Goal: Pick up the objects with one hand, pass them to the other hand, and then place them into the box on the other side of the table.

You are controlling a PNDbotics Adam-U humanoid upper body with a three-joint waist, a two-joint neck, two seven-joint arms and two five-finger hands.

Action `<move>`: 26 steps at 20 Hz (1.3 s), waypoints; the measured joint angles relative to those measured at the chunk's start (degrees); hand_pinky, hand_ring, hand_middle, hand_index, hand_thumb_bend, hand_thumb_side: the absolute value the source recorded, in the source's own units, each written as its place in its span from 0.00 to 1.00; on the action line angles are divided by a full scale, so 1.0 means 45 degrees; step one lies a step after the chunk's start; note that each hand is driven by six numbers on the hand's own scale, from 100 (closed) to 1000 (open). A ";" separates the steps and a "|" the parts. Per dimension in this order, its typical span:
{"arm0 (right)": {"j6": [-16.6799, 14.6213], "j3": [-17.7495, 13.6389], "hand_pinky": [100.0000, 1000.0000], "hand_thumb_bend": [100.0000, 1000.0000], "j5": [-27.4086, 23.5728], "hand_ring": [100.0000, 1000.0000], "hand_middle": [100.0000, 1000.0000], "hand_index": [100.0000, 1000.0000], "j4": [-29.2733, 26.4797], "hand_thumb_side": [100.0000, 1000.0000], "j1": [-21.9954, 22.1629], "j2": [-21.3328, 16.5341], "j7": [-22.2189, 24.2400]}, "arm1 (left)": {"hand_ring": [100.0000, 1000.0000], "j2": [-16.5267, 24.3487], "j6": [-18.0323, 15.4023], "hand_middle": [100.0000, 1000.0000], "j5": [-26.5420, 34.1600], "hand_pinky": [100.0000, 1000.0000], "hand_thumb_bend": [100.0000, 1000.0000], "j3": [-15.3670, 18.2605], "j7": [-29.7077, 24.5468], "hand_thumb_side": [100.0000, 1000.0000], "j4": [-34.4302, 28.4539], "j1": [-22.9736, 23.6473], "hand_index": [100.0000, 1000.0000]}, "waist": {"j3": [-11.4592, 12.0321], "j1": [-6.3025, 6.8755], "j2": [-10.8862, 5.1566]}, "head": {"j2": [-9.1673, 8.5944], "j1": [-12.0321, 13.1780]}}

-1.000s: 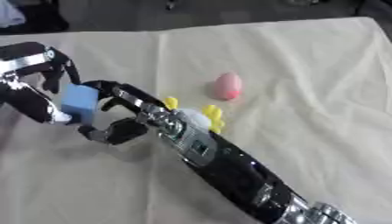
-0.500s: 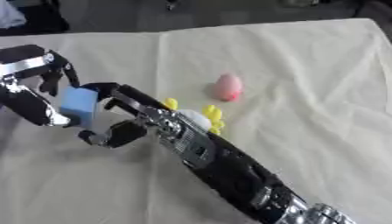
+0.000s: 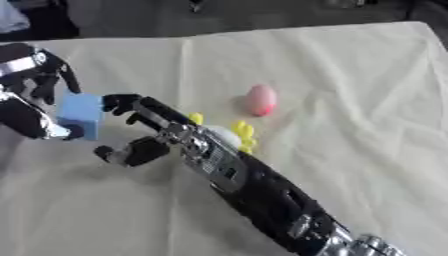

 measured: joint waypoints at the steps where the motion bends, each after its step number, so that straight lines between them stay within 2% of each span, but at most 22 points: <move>1: 0.0011 -0.0026 0.75 0.28 0.0000 0.84 0.81 0.92 -0.0001 0.15 0.0008 -0.0005 -0.0019 | 0.40 0.0103 0.0041 0.09 0.0025 0.69 0.43 0.0116 0.0070 0.00 -0.0132 0.0055 0.20 | -0.0002 0.0000 0.0000 | 0.0001 -0.0004; 9: 0.0288 -0.0111 0.75 0.25 -0.0010 0.84 0.81 0.92 -0.0003 0.17 0.0212 -0.0128 -0.0244 | 0.39 0.1214 0.0505 0.09 0.0372 0.69 0.43 0.1087 0.0835 0.00 -0.1192 0.1047 0.20 | 0.0035 0.0000 0.0000 | -0.0001 -0.0297; 16: 0.0363 -0.0177 0.75 0.25 -0.0091 0.84 0.81 0.92 -0.0008 0.17 0.0213 -0.0133 -0.0310 | 0.39 0.1608 0.0674 0.09 0.0577 0.68 0.43 0.1339 0.1050 0.00 -0.1505 0.1443 0.20 | 0.0025 0.0000 0.0000 | -0.0001 -0.0386; 21: 0.0388 -0.0179 0.75 0.25 -0.0125 0.84 0.81 0.92 -0.0012 0.17 0.0216 -0.0224 -0.0296 | 0.39 0.2255 0.0614 0.09 0.0545 0.68 0.44 0.1333 0.0989 0.00 -0.1647 0.1463 0.20 | 0.0025 0.0000 0.0000 | -0.0001 -0.0383; 26: 0.0388 -0.0180 0.75 0.25 -0.0147 0.84 0.81 0.93 -0.0098 0.16 0.0217 -0.0277 -0.0296 | 0.39 0.2913 0.0837 0.08 0.0497 0.68 0.44 0.1919 0.1496 0.00 -0.1777 0.2011 0.19 | 0.0051 -0.0001 0.0000 | -0.0001 -0.0385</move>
